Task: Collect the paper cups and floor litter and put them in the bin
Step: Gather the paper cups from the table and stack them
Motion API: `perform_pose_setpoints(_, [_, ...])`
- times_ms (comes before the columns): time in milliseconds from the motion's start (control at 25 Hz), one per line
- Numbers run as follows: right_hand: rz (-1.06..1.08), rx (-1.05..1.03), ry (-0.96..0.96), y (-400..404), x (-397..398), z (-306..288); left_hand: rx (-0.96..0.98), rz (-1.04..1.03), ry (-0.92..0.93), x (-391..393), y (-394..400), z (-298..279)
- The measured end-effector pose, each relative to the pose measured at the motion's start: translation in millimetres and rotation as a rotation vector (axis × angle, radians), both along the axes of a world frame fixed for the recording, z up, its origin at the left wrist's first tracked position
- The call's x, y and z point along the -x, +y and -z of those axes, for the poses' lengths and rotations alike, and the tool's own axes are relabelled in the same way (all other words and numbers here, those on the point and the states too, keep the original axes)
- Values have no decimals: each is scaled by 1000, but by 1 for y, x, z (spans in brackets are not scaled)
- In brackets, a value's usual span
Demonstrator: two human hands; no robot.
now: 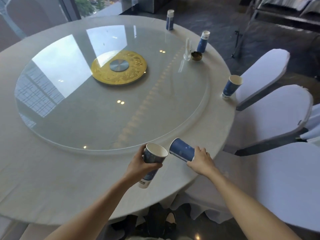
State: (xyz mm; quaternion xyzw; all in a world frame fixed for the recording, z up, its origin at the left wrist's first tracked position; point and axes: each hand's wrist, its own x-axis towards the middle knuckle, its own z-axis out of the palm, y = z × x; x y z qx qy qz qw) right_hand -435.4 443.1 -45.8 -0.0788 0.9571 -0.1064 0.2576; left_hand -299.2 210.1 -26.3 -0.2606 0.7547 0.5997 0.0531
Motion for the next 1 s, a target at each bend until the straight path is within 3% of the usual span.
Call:
perform_pose_setpoints(160, [399,380,-2,16,-11,-19,-40,91,-8,17,6,8])
perform_pose_setpoints(280, [533,517,53,30,-25,-32,-75,171,-28,25,19,23])
perform_pose_setpoints(480, [707,825,-18,47,-56,-53,-140,333,-45,31,60,41])
perform_pose_setpoints(680, [740,973,-22,73,-67,-55,-113,445,-30,30,104,44])
perform_pose_setpoints(880, [592,979,-108,101,-66,-49,-91,452,29,39,149,32])
perform_pose_setpoints(1000, [450,965,-273,136,-63,-53,-64,395,55,43,187,27])
